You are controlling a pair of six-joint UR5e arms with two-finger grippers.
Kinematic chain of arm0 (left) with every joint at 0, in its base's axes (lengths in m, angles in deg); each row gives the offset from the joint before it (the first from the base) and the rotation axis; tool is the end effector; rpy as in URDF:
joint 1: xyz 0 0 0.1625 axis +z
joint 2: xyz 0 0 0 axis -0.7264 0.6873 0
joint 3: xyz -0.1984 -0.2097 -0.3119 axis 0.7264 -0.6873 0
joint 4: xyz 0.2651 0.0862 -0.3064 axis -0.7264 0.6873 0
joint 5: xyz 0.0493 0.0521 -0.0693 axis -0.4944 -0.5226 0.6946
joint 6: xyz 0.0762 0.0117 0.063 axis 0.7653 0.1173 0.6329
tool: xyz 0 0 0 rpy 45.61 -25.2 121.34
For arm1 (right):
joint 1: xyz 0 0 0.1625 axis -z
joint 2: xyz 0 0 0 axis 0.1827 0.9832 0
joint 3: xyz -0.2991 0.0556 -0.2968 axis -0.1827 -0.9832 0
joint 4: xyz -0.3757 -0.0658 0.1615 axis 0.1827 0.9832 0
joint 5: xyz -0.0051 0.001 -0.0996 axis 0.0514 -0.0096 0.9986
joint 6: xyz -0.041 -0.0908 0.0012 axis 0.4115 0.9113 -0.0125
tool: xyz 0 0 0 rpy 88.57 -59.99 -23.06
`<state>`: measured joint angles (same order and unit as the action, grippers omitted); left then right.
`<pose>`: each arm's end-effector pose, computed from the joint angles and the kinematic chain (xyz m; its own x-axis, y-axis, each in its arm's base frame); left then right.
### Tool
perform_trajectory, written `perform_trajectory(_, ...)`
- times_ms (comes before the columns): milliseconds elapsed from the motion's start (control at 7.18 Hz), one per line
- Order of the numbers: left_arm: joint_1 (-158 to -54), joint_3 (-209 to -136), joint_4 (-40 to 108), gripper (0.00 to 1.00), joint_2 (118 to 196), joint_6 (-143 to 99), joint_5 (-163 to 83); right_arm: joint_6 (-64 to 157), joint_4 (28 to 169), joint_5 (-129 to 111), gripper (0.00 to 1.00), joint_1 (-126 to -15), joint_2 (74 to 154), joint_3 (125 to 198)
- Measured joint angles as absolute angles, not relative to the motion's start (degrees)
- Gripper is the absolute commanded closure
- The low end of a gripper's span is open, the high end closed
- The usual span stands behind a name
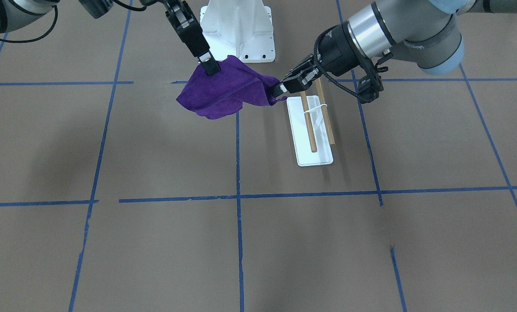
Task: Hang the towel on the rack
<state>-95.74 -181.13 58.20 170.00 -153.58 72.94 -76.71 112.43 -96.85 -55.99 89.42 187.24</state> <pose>0.3341 -0.4835 0.1511 -0.0884 -0.8055 -0.5860 0.0130 0.5873 -0.8092 -0.3020 -0.4468 0.0208 -0.1911 0.8221 0.5363 -0.4412 0.4161 -0.7951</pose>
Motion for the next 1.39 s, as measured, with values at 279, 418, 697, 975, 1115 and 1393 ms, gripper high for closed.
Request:
perform_trajectory(279, -95.93, -181.18, 58.44, 1.00, 169.87, -152.07, 72.91, -73.74, 110.44, -96.89, 0.00, -55.84, 94.67, 190.11)
perform_trajectory(418, -95.90, -181.29, 58.87, 1.00, 169.73, -151.78, 72.37, -72.23, 109.79, -96.88, 0.00, -55.78, 96.25, 190.53)
perform_trajectory(697, -95.64, -181.92, 59.62, 1.00, 169.10, -150.85, 69.89, -68.99, 109.32, -96.85, 0.00, -55.76, 98.67, 190.65)
perform_trajectory(975, -95.29, -184.40, 59.93, 1.00, 166.19, -149.00, 69.10, -65.74, 108.79, -96.79, 0.00, -55.76, 100.63, 190.62)
perform_trajectory(1115, -95.20, -186.86, 60.04, 1.00, 162.27, -145.72, 69.07, -63.57, 108.77, -96.86, 0.00, -55.87, 101.87, 190.72)
perform_trajectory(1393, -95.69, -190.11, 60.10, 1.00, 153.95, -135.99, 69.43, -56.21, 108.77, -97.26, 0.00, -56.15, 106.00, 191.36)
